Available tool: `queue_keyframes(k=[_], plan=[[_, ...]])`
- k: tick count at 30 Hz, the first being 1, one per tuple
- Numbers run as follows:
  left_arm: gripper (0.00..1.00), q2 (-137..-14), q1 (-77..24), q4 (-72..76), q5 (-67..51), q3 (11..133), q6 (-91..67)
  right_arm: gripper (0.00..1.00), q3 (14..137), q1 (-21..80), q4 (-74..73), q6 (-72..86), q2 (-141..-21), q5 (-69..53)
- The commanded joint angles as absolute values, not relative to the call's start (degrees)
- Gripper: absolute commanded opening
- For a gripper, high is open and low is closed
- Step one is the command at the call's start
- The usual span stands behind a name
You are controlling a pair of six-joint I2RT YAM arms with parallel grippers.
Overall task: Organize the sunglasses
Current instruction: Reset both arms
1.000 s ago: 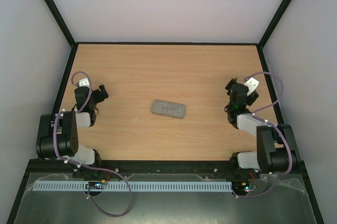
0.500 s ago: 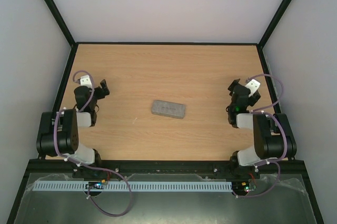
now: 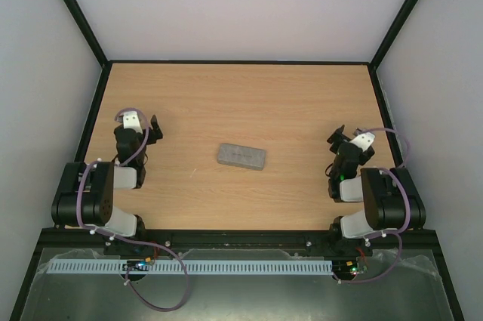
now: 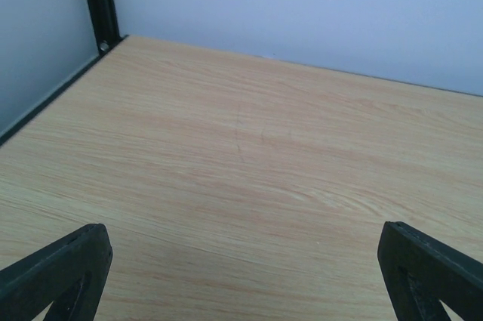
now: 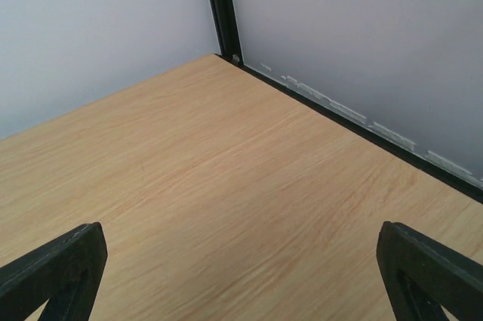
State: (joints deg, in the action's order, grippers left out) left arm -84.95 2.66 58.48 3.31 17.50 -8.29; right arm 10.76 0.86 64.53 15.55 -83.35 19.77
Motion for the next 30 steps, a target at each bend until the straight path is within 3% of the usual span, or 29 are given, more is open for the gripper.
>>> queue_keyframes(k=[1,3,10,26,30], plan=[[0.99,-84.11,0.77,65.37,11.11,15.61,-7.03,0.99,6.5,0.87,80.65,14.28,-85.02,18.38],[0.99,-84.5,0.35,67.45,12.07,14.55,-6.99,0.99,5.6,1.2,86.98,13.35,-87.67,18.8],[1.0,-87.81,0.0,75.25,11.21,12.1,-5.96,0.99,11.16,2.26,74.96,11.98,-86.92,17.37],[1.0,-88.31,-0.79,71.47,9.12,14.2,-4.12,0.99,11.51,4.29,75.57,7.47,-87.64,13.82],[0.99,-88.2,-0.7,71.48,9.05,14.1,-4.13,0.99,11.6,4.31,75.57,10.54,-87.8,20.86]])
